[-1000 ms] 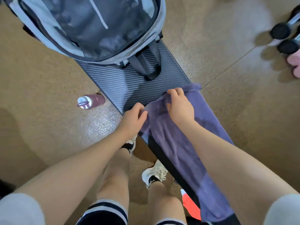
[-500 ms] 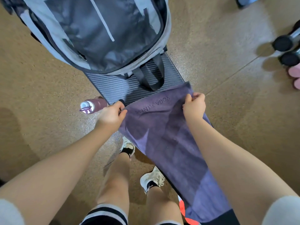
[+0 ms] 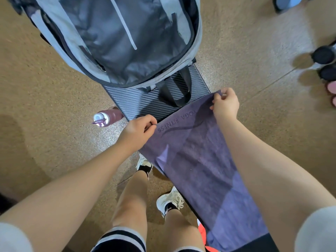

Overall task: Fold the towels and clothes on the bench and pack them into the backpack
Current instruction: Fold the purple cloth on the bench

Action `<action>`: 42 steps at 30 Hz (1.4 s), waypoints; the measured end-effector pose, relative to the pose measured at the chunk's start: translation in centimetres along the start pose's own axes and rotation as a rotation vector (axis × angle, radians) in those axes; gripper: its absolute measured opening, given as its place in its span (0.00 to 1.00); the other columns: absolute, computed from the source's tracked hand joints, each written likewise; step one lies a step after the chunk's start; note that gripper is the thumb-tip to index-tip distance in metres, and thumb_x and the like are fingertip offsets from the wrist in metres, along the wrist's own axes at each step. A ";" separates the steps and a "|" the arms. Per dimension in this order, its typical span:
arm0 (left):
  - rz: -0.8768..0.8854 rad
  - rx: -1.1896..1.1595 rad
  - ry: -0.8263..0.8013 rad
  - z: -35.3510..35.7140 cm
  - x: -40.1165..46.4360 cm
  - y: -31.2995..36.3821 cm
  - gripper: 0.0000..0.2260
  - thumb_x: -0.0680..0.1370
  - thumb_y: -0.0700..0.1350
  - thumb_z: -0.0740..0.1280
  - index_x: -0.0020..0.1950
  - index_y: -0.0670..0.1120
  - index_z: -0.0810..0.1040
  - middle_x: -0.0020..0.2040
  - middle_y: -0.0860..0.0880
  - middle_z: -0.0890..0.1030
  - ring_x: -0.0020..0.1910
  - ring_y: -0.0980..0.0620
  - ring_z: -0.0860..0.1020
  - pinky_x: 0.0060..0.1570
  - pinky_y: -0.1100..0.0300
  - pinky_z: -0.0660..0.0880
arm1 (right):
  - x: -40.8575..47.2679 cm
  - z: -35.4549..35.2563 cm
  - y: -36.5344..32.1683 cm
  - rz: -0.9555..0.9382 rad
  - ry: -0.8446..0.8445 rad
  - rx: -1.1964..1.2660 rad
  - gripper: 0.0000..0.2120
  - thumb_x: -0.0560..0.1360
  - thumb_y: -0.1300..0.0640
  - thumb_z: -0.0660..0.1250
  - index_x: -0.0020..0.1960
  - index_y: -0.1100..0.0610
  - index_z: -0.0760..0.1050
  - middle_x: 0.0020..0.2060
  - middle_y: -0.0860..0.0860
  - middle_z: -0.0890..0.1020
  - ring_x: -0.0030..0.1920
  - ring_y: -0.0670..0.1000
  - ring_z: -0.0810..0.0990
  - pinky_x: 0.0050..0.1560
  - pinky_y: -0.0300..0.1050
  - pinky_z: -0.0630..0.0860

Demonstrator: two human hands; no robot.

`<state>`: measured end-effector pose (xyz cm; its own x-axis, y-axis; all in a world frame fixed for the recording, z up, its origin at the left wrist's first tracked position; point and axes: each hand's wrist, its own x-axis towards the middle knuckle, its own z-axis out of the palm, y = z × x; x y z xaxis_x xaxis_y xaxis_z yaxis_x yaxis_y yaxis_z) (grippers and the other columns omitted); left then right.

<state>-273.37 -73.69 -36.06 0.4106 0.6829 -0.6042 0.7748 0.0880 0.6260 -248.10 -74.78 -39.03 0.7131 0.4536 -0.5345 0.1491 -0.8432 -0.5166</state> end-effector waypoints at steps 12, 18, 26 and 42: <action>0.039 -0.098 0.174 -8.5 -2.3 4.6 0.06 0.76 0.39 0.64 0.41 0.48 0.73 0.32 0.47 0.74 0.30 0.55 0.69 0.34 0.71 0.65 | -3.5 -6.4 -9.3 -0.005 -0.098 0.168 0.09 0.74 0.67 0.64 0.47 0.54 0.69 0.35 0.51 0.72 0.30 0.49 0.74 0.40 0.48 0.76; 0.123 -0.006 -0.046 -8.1 -4.0 8.1 0.07 0.74 0.43 0.66 0.38 0.53 0.73 0.36 0.56 0.77 0.31 0.61 0.73 0.37 0.61 0.68 | -4.7 -9.7 -5.3 0.072 -0.071 -0.046 0.14 0.75 0.62 0.65 0.60 0.61 0.70 0.49 0.57 0.78 0.46 0.55 0.77 0.54 0.49 0.74; 0.182 -0.023 -0.339 3.8 -9.8 10.8 0.01 0.74 0.40 0.68 0.43 0.46 0.78 0.36 0.54 0.77 0.35 0.67 0.73 0.39 0.73 0.67 | -10.2 -15.8 10.9 0.230 -0.107 0.025 0.12 0.70 0.61 0.71 0.32 0.51 0.72 0.34 0.55 0.79 0.38 0.55 0.77 0.49 0.56 0.76; 0.119 0.080 -0.633 24.4 -21.5 11.7 0.10 0.72 0.40 0.69 0.35 0.54 0.76 0.25 0.60 0.74 0.27 0.64 0.70 0.34 0.71 0.66 | -16.7 -21.2 30.6 0.478 -0.027 0.309 0.03 0.73 0.64 0.67 0.44 0.57 0.77 0.38 0.53 0.79 0.33 0.48 0.75 0.35 0.39 0.73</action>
<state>-261.38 -105.02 -27.79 0.6805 0.1232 -0.7223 0.7302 -0.0327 0.6824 -240.90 -114.32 -31.73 0.6336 0.0530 -0.7719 -0.3965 -0.8344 -0.3827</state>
